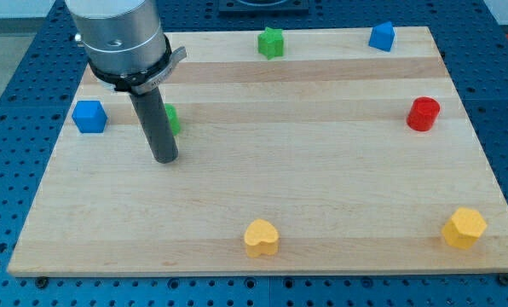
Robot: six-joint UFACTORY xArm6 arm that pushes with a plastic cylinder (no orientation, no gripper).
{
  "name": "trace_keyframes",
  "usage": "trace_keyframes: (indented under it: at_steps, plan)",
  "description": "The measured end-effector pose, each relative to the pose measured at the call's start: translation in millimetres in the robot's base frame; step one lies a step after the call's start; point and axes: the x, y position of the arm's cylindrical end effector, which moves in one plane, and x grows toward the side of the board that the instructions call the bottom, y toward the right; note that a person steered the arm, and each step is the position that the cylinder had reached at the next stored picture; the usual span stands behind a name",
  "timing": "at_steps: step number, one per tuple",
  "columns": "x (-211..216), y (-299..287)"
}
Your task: Move your arm closer to the yellow heart
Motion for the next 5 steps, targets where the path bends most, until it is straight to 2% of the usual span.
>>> trace_keyframes:
  at_steps: [2, 4, 5]
  plan:
    - [12.3, 13.1]
    - [64.7, 23.9]
    - [76.1, 23.9]
